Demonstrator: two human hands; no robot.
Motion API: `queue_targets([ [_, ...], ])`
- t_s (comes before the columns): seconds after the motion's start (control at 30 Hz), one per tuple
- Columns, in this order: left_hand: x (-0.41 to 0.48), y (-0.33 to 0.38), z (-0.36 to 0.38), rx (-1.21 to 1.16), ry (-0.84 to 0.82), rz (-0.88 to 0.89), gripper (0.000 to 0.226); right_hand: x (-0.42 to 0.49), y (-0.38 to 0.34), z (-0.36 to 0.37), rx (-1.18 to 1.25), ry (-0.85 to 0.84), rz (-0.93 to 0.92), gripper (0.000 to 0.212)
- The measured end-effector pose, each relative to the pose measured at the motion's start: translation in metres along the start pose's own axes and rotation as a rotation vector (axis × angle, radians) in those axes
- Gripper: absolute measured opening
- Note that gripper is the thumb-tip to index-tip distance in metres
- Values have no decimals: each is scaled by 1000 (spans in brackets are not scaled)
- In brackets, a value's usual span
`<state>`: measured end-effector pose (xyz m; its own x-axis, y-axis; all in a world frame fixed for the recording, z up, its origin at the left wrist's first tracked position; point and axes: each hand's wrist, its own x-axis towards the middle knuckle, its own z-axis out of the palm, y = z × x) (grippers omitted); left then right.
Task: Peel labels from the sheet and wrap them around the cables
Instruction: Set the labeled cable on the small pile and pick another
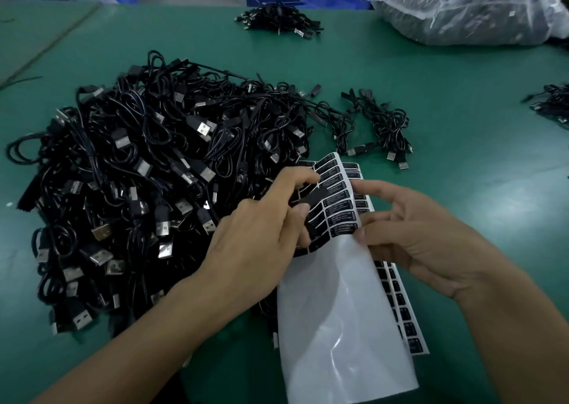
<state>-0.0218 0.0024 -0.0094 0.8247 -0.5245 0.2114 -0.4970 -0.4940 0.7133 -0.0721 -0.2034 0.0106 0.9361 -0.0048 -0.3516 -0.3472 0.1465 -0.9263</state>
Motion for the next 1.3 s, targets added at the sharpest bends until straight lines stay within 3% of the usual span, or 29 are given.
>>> queue_targets([
  [0.27,-1,0,4,-85,16,-81,18,3,13,13,161,50,-17,85],
  [0.43,2,3,0,-116,-18,-81,22,-1,11,11,207,0,-16,74],
  [0.57,3,1,-1,-202,-34,-95,24,-2,13,15,87,-11,18,75],
  [0.73,3,-2,-1,-294,-60,-86,27,-4,13,15,74,26,-46,46],
  [0.93,3,-4,1,-350,-37,-87,25,-4,15,18,89,-20,-91,40],
  [1.2,5,-2,-1,-388,-28,-128,25,0,20,17,94,32,-134,57],
  [1.3,6,0,-3,-433,-32,-148,33,0,22,17,83,31,-136,47],
])
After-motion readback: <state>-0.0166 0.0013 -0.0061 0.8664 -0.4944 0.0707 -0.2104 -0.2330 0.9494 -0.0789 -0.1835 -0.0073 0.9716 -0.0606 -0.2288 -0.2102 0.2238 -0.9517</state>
